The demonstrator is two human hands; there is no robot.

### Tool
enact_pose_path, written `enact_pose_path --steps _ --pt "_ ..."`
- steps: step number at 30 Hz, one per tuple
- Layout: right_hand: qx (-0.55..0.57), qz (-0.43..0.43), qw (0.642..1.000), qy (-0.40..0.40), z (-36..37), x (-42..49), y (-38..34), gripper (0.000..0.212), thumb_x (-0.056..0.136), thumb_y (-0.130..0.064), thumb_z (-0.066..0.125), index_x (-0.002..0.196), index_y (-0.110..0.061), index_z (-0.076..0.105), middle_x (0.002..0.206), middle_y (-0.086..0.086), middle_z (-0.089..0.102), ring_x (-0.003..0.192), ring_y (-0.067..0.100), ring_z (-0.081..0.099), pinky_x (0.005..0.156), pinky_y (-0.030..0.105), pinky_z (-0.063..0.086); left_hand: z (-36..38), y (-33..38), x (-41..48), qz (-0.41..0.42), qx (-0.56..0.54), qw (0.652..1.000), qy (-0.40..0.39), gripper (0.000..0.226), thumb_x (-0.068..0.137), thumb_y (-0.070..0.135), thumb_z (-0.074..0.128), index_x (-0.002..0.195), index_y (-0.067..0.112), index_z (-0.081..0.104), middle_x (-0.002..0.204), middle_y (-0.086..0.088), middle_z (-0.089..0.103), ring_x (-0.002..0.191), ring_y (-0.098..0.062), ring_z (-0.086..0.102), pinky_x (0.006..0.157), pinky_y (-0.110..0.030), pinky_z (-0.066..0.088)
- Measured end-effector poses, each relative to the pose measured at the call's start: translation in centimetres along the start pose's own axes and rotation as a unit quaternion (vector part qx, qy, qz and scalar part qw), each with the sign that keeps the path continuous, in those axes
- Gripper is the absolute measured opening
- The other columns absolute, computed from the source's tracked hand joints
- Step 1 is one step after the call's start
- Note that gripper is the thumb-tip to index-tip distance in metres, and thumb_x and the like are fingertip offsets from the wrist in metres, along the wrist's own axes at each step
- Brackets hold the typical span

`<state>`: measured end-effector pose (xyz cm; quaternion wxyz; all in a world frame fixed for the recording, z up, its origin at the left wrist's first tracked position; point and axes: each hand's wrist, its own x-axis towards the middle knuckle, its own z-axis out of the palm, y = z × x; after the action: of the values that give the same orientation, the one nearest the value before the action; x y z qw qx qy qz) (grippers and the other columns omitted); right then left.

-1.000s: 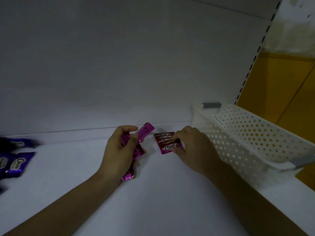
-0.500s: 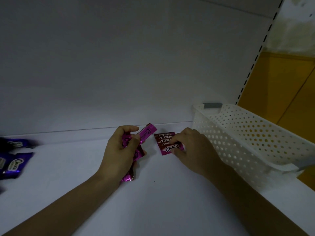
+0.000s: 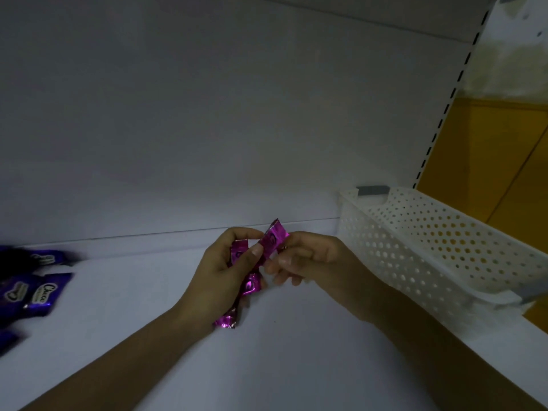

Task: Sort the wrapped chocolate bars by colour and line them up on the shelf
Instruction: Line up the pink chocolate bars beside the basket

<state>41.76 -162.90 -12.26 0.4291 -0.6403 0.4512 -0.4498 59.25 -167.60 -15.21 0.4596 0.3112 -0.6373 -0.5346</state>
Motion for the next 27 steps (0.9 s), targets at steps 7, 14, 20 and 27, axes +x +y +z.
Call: enact_pose_path --steps 7,14,20,27 --pt "-0.020 -0.016 0.999 0.034 0.3 0.2 0.4 0.015 0.089 -0.012 0.059 0.101 -0.020 0.063 0.071 0.000 0.070 0.063 0.013 0.063 0.054 0.021 0.045 0.0 0.4 -0.1 -0.011 0.006 0.998 -0.064 0.037 0.080 0.034 0.062 0.115 0.023 0.061 0.075 -0.007 0.070 0.052 -0.016 0.059 0.040 -0.023 0.042" --pt "-0.054 -0.025 0.983 0.175 -1.8 0.6 0.2 0.010 0.086 -0.009 0.064 0.079 -0.016 0.060 0.075 0.004 0.068 0.070 0.014 0.064 0.067 0.029 0.053 0.5 0.0 -0.1 -0.021 0.039 0.999 -0.011 0.033 0.081 0.039 0.059 0.111 0.026 0.058 0.080 0.001 0.073 0.058 -0.010 0.064 0.045 -0.018 0.045" --pt "-0.345 0.024 0.934 0.092 -3.3 -0.2 1.7 0.009 0.078 -0.010 0.074 0.082 -0.017 0.075 0.071 -0.017 0.061 0.065 -0.005 0.058 0.063 0.006 0.041 0.3 -0.4 0.2 -0.014 0.052 0.998 0.022 0.016 0.092 0.026 0.057 0.108 0.028 0.058 0.079 0.005 0.073 0.063 -0.005 0.065 0.057 -0.019 0.046" --pt "-0.454 -0.012 0.885 0.096 -3.4 -0.1 2.1 0.008 0.078 -0.020 0.075 0.086 -0.020 0.075 0.081 -0.008 0.052 0.078 0.011 0.053 0.074 0.025 0.041 0.4 -0.3 0.1 -0.008 0.056 0.998 0.022 0.023 0.087 0.032 0.059 0.109 0.028 0.057 0.077 0.007 0.073 0.064 -0.004 0.066 0.057 -0.014 0.048"
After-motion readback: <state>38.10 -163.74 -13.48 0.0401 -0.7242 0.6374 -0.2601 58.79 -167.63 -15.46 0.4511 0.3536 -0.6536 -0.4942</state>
